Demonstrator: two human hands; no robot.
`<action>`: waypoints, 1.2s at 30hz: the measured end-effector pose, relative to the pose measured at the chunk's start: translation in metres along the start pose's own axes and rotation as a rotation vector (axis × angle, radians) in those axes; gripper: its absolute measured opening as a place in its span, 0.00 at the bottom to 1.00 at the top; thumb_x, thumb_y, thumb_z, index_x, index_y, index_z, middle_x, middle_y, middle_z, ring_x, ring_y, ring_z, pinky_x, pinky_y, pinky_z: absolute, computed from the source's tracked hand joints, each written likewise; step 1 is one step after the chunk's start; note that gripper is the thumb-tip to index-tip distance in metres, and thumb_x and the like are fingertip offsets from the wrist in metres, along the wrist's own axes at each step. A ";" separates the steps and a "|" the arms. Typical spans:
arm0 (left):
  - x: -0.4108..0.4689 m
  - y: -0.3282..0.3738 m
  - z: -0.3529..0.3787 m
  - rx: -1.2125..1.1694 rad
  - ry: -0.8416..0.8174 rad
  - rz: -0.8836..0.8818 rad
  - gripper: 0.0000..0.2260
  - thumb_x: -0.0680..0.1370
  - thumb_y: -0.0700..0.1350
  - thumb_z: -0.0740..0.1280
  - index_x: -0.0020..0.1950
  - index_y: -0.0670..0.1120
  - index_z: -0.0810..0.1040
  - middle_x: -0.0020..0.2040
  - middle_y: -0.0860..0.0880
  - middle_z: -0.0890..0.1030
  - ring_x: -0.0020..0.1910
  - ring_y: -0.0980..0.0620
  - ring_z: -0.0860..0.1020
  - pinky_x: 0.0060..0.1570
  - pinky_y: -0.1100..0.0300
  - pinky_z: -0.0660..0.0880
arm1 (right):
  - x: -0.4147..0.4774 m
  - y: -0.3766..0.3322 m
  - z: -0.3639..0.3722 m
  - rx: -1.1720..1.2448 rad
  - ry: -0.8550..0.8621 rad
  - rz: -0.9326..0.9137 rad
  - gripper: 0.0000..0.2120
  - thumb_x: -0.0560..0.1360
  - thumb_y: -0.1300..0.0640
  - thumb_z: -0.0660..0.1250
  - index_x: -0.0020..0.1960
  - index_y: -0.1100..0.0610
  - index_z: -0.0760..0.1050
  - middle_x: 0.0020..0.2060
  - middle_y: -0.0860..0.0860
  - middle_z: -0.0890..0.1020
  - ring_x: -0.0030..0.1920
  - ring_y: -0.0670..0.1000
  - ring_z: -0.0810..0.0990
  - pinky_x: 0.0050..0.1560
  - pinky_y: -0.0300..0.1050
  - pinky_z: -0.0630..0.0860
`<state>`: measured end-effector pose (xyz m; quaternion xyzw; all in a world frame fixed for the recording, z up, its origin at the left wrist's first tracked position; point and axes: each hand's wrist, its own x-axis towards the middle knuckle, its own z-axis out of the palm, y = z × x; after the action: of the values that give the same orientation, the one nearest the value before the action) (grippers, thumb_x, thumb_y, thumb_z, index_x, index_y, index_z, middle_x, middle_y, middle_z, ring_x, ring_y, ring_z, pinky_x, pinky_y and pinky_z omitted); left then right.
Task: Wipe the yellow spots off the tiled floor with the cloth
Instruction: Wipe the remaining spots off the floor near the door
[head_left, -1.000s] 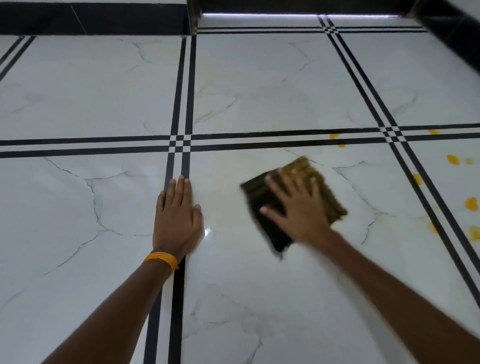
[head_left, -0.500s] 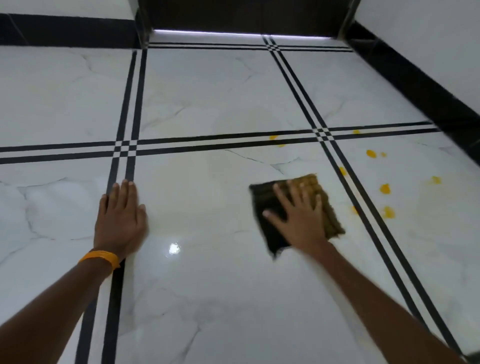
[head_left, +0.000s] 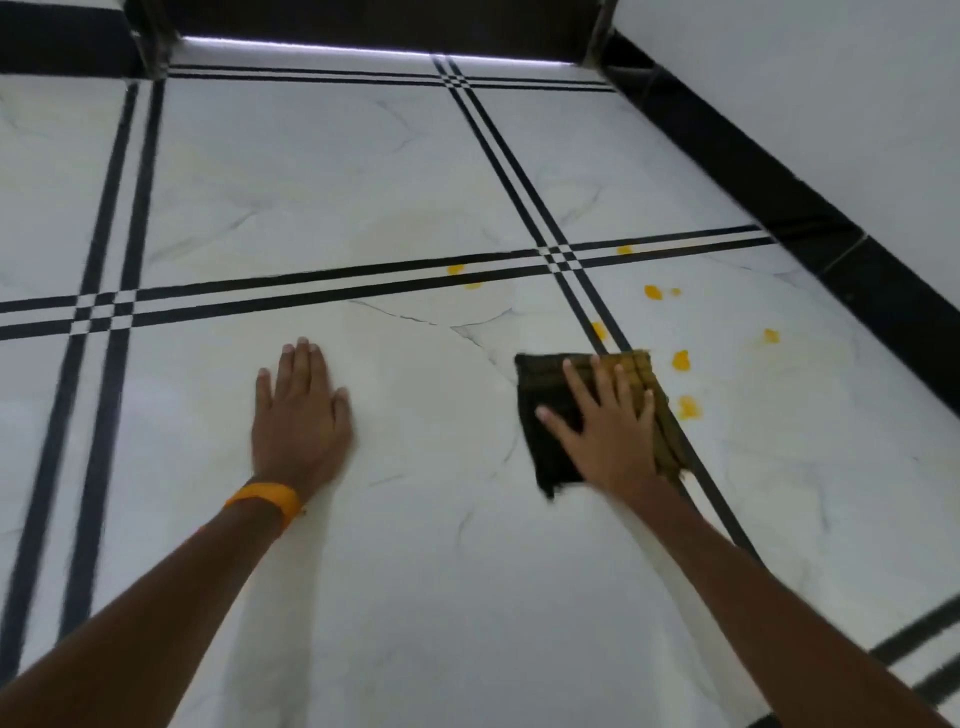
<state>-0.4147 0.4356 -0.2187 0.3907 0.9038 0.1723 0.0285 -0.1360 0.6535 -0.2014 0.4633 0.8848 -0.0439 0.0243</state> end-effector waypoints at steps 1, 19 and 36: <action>0.002 0.002 0.007 0.029 0.005 0.004 0.33 0.80 0.54 0.45 0.80 0.36 0.55 0.81 0.38 0.57 0.81 0.41 0.54 0.79 0.41 0.50 | 0.021 0.005 -0.001 0.018 0.011 0.078 0.42 0.73 0.21 0.36 0.83 0.38 0.43 0.84 0.52 0.47 0.83 0.59 0.44 0.77 0.73 0.44; 0.001 0.005 0.005 0.078 -0.061 0.113 0.33 0.81 0.57 0.44 0.82 0.38 0.50 0.83 0.41 0.52 0.82 0.45 0.49 0.80 0.43 0.47 | 0.024 -0.039 0.000 0.057 -0.036 0.041 0.39 0.76 0.24 0.39 0.83 0.40 0.42 0.84 0.53 0.47 0.83 0.61 0.44 0.76 0.75 0.40; 0.065 0.043 0.009 0.042 -0.100 0.090 0.37 0.76 0.56 0.45 0.78 0.34 0.59 0.79 0.34 0.61 0.79 0.36 0.58 0.78 0.41 0.55 | 0.005 0.001 -0.005 0.017 -0.029 -0.053 0.42 0.73 0.20 0.34 0.82 0.36 0.45 0.84 0.50 0.50 0.83 0.58 0.47 0.77 0.72 0.45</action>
<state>-0.4282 0.5126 -0.2072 0.4395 0.8862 0.1346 0.0577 -0.1385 0.6586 -0.1971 0.4394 0.8958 -0.0589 0.0322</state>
